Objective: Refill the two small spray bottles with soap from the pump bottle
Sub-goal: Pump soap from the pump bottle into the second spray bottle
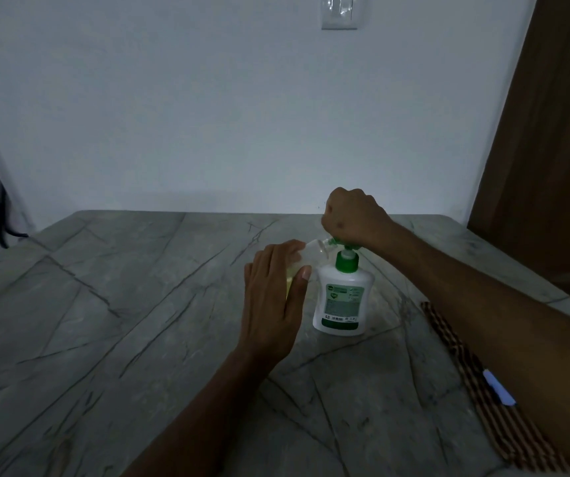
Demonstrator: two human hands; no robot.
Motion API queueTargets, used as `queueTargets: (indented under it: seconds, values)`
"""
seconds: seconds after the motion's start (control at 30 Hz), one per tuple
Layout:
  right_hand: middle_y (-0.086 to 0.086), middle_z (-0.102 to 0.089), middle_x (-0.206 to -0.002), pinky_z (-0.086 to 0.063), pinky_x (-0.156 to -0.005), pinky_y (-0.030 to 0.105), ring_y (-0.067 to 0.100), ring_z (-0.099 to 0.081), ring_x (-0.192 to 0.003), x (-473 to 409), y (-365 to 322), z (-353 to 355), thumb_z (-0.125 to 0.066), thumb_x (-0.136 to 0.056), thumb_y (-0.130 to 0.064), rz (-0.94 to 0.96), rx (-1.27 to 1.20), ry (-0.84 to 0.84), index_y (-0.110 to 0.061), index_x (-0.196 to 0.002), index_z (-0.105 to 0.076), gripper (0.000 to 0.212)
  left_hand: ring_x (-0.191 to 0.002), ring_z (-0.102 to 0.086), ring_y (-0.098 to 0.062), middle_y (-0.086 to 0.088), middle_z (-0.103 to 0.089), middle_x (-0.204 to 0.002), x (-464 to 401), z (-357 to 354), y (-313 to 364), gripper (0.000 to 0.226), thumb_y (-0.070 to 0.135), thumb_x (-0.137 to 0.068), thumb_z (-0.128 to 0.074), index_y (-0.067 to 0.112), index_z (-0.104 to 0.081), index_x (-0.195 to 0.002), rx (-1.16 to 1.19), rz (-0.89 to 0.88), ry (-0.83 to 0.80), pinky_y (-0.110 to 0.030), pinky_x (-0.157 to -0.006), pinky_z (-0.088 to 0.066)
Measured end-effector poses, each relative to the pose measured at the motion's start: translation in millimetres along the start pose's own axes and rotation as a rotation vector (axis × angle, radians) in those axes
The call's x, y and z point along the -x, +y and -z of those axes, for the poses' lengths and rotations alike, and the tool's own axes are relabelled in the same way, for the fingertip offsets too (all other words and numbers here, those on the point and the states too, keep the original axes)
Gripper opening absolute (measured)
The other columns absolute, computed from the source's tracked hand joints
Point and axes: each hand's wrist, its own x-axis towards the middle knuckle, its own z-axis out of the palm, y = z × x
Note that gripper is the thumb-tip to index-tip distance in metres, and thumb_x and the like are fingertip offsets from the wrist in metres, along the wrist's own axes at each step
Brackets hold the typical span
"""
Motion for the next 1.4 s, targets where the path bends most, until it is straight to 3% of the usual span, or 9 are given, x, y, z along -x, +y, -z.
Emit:
queueTargets:
  seconds: [0.13,0.23,0.4,0.63,0.87,1.07,1.27,1.4]
  values:
    - [0.008,-0.059,-0.081,-0.055,-0.07,0.036,0.025,-0.059,-0.071,-2,1,-7,-0.058,-0.093,-0.015,-0.025,-0.031,0.011,-0.008,-0.084,-0.059,0.011,-0.105,-0.051,-0.009,0.007,-0.056,-0.117,0,1,-2,0.032,0.037,-0.105,-0.039,0.02,-0.053,-0.127,0.007,0.0,-0.003,-0.03,-0.091,-0.041]
    - [0.013,-0.066,-0.087,-0.061,-0.077,0.041,0.029,-0.064,-0.078,-1,6,-12,-0.06,-0.091,-0.017,-0.054,-0.068,0.013,-0.005,-0.091,-0.066,0.013,-0.105,-0.051,-0.009,0.007,-0.056,-0.117,0,0,-2,0.03,0.035,-0.104,-0.041,0.02,-0.054,-0.127,-0.005,-0.004,-0.013,-0.032,-0.09,-0.042]
    - [0.007,-0.059,-0.078,-0.056,-0.072,0.038,0.027,-0.061,-0.074,-4,5,-4,-0.058,-0.093,-0.018,-0.017,-0.055,0.009,-0.006,-0.088,-0.062,0.014,-0.105,-0.051,-0.009,0.006,-0.056,-0.117,-1,0,-1,0.037,0.043,-0.104,-0.037,0.02,-0.054,-0.127,0.0,0.006,-0.019,-0.032,-0.09,-0.043]
    - [0.012,-0.069,-0.091,-0.061,-0.079,0.041,0.028,-0.066,-0.082,-2,8,-13,-0.064,-0.09,-0.018,-0.072,-0.12,0.011,-0.005,-0.096,-0.07,0.015,-0.105,-0.051,-0.01,0.005,-0.056,-0.117,0,-1,-3,0.037,0.042,-0.104,-0.037,0.019,-0.054,-0.128,-0.005,0.004,-0.029,-0.032,-0.09,-0.043]
    - [0.005,-0.057,-0.074,-0.048,-0.063,0.031,0.021,-0.055,-0.066,0,2,-1,-0.059,-0.094,-0.018,0.007,-0.042,0.048,-0.009,-0.08,-0.057,0.017,-0.104,-0.05,-0.007,0.006,-0.056,-0.116,0,2,1,0.036,0.041,-0.103,-0.037,0.019,-0.053,-0.127,0.012,-0.014,-0.007,-0.033,-0.09,-0.043]
    - [0.012,-0.064,-0.088,-0.059,-0.077,0.041,0.03,-0.062,-0.08,-1,5,-9,-0.059,-0.09,-0.017,-0.032,-0.07,0.02,-0.006,-0.091,-0.065,0.013,-0.104,-0.051,-0.009,0.006,-0.056,-0.116,0,0,-2,0.036,0.042,-0.103,-0.037,0.019,-0.054,-0.127,-0.003,-0.01,-0.021,-0.033,-0.09,-0.042]
    - [0.007,-0.058,-0.079,-0.053,-0.07,0.036,0.028,-0.062,-0.077,4,3,-1,-0.059,-0.092,-0.017,-0.012,-0.055,0.02,-0.01,-0.08,-0.056,0.015,-0.105,-0.051,-0.009,0.006,-0.055,-0.118,1,1,-2,0.034,0.04,-0.104,-0.037,0.02,-0.053,-0.127,0.002,-0.015,-0.017,-0.031,-0.091,-0.042]
    - [0.008,-0.059,-0.092,-0.05,-0.072,0.035,0.026,-0.058,-0.083,5,0,5,-0.058,-0.096,-0.02,0.023,-0.012,0.045,-0.007,-0.099,-0.062,0.014,-0.105,-0.05,-0.007,0.006,-0.056,-0.117,0,-1,1,0.033,0.039,-0.104,-0.039,0.019,-0.053,-0.126,0.008,-0.021,0.0,-0.025,-0.091,-0.04]
